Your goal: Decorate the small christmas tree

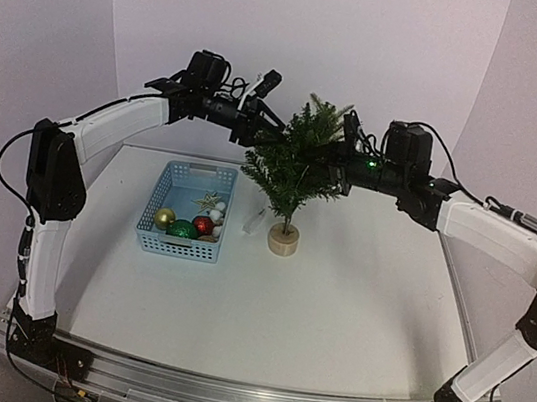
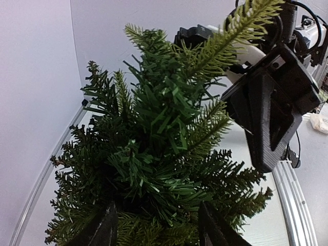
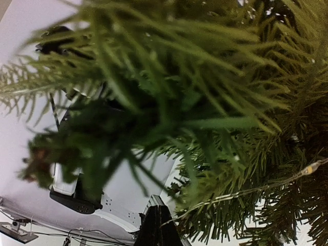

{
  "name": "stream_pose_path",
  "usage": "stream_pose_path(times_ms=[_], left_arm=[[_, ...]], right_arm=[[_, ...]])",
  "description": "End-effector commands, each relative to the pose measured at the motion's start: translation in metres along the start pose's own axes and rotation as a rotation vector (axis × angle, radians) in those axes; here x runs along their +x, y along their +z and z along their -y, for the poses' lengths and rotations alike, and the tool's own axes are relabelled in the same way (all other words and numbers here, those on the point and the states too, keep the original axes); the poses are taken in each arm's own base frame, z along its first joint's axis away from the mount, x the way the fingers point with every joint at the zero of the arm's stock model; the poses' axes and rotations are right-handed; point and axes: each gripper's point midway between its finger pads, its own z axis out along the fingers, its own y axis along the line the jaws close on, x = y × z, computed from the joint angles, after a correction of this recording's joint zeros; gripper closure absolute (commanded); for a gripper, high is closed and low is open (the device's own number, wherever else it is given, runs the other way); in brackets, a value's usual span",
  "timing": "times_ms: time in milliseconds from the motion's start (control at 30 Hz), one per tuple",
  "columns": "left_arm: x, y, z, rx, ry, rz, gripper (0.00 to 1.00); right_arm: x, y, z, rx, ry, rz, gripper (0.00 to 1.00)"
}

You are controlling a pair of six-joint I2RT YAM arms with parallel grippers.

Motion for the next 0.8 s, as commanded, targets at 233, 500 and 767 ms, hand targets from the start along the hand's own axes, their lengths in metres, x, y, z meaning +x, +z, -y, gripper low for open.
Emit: stream_pose_path(times_ms=[233, 500, 767], left_arm=[[-0.088, -0.046, 0.044, 0.019, 0.109, 0.080, 0.23], [-0.066, -0.030, 0.102, 0.060, 0.014, -0.068, 0.60], [-0.011, 0.009, 0.122, 0.045, -0.004, -0.171, 0.65]], right_arm=[[-0.016, 0.000, -0.003, -0.004, 0.006, 0.107, 1.00], [-0.025, 0.003, -0.012, -0.026, 0.044, 0.158, 1.00], [-0.025, 0.009, -0.021, -0.055, 0.072, 0.167, 1.00]])
